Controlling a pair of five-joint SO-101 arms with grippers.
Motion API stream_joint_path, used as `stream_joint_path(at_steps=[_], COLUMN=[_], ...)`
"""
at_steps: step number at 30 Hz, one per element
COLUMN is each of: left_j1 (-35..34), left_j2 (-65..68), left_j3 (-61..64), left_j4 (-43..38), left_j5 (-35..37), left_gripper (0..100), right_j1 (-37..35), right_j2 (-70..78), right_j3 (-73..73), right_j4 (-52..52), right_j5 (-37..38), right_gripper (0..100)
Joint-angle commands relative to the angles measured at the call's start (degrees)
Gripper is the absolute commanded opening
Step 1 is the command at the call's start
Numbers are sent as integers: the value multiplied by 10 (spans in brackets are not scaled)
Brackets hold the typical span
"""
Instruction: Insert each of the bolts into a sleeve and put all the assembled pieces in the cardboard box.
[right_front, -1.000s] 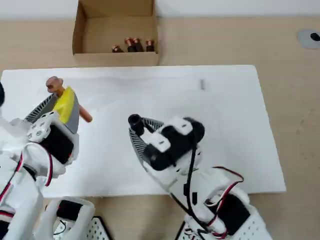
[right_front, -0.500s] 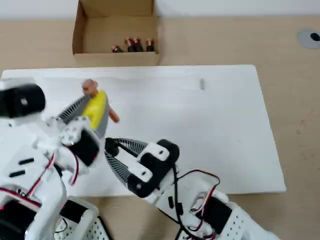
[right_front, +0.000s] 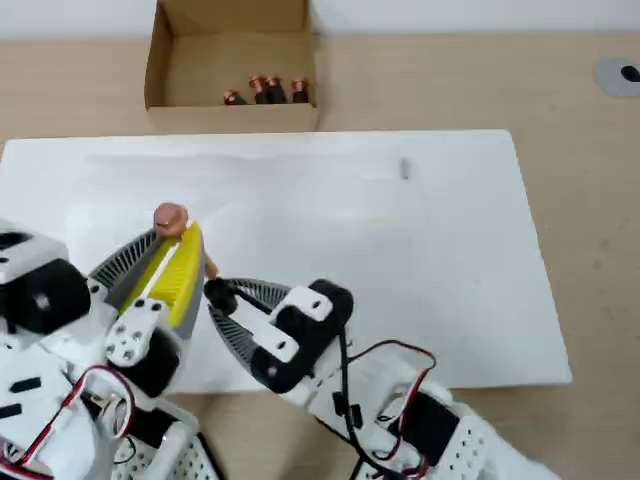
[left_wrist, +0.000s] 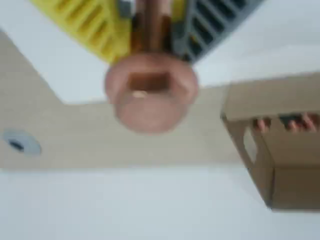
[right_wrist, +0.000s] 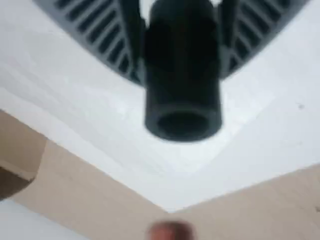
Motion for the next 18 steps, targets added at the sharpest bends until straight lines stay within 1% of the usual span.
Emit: stream_joint_path(at_steps=[1, 7, 16, 18], left_j1=[5, 5, 6, 17], left_j2=[0, -3, -3, -3], left_j3=[-33, -47, -42, -42], left_j4=[21, 55, 62, 63], left_j5=[-5, -6, -5, -4], left_gripper=[4, 4, 4, 4], right_j1=[-7, -7, -7, -7], right_j2=[-11, -11, -11, -11], right_j3=[2, 2, 1, 0], right_j4=[-15, -17, -17, -17], right_j5=[4, 4, 4, 4], right_gripper=[12, 12, 12, 12])
